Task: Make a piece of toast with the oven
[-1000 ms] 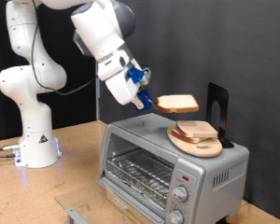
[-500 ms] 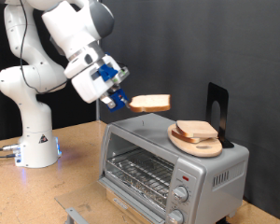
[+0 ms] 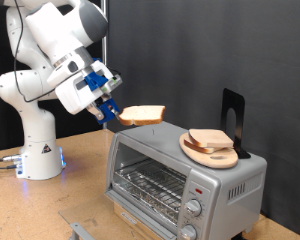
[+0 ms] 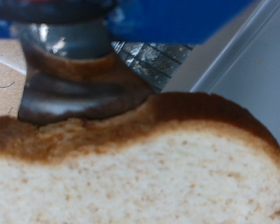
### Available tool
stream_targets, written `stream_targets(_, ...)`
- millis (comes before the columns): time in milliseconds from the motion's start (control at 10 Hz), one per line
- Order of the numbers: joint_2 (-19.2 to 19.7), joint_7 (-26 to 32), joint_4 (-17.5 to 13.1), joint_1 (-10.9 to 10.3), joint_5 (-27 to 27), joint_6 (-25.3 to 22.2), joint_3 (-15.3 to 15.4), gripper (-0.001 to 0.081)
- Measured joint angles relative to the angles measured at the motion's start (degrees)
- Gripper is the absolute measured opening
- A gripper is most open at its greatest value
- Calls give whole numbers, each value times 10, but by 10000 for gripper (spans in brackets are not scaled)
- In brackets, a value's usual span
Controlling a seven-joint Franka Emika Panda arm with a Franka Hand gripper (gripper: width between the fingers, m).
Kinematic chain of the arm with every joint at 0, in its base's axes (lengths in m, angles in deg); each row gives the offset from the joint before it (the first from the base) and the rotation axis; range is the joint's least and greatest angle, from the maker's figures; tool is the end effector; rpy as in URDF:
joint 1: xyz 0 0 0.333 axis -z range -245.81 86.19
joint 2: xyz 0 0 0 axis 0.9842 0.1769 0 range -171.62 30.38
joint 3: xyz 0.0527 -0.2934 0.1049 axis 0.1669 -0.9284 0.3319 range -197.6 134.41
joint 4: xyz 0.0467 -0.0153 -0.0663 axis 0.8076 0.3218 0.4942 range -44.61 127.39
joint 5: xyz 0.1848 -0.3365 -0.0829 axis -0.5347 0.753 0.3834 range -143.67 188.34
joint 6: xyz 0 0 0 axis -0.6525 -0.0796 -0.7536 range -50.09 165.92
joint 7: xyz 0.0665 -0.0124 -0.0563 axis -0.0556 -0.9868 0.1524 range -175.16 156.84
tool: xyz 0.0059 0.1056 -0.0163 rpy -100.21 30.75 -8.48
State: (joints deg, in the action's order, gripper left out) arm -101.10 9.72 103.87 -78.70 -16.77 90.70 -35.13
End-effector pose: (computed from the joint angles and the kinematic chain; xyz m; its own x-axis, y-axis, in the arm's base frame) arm 0.3957 -0.0309 0.4386 0.9057 -0.2810 0.3175 -0.1012 -0.8704 -0.4818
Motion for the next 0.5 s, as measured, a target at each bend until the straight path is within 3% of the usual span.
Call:
stream_targets(300, -3, 6, 4, 0, 3, -12, -5, 427)
stream_targets(500, -3, 25, 25, 3, 2, 3, -19, 410)
